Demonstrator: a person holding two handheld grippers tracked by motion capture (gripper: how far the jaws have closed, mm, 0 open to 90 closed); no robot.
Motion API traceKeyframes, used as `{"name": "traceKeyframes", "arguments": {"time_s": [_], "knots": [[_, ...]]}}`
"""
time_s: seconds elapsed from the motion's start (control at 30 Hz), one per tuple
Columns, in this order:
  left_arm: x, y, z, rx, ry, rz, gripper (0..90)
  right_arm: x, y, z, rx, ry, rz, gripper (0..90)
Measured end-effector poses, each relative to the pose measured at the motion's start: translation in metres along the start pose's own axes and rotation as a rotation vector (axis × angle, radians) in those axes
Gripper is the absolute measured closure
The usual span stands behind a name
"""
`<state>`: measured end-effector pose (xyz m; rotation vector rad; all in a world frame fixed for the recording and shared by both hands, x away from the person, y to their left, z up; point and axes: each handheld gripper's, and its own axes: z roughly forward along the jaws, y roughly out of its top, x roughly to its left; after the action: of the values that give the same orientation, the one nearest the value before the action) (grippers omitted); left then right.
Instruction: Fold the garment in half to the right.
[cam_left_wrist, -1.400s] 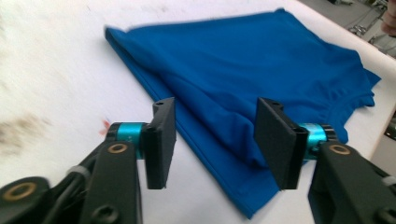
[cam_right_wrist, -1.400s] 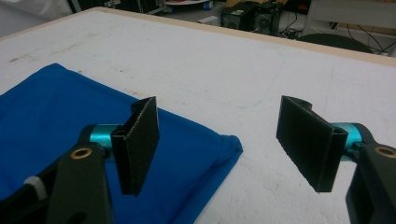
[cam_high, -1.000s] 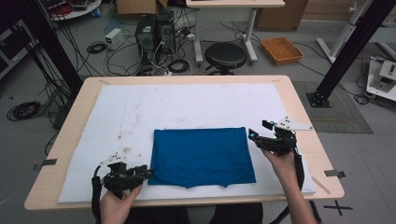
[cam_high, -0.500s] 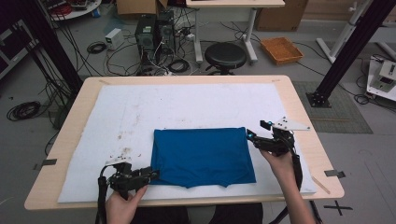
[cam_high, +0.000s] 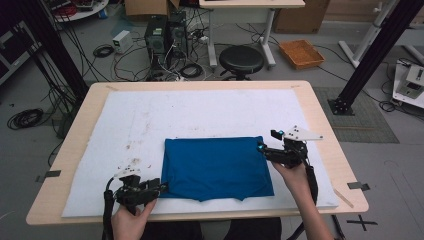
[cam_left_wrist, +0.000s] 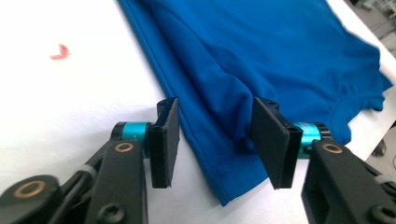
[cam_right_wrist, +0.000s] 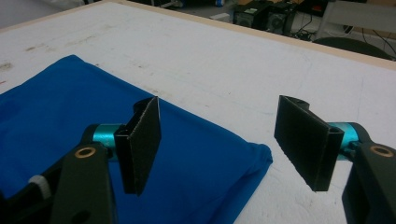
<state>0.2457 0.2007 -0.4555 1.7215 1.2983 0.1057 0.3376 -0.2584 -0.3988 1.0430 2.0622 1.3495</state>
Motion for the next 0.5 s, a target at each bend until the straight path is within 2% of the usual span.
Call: {"name": "traceKeyframes", "arguments": {"time_s": [0.13, 0.23, 0.37, 0.5], "knots": [[-0.003, -0.001, 0.003, -0.004, -0.028, -0.019, 49.6, 0.001, 0.001, 0.000, -0.003, 0.000, -0.001, 31.4], [-0.004, 0.000, 0.005, 0.000, -0.022, -0.013, 50.3, 0.003, 0.001, 0.001, -0.001, 0.007, -0.001, 31.4], [-0.005, 0.000, 0.007, 0.011, -0.017, -0.001, 61.3, 0.013, 0.006, 0.008, 0.006, 0.042, -0.014, 33.9], [-0.008, 0.000, 0.010, 0.016, -0.010, 0.018, 73.4, 0.035, 0.017, 0.026, 0.026, 0.105, -0.032, 40.7]]}}
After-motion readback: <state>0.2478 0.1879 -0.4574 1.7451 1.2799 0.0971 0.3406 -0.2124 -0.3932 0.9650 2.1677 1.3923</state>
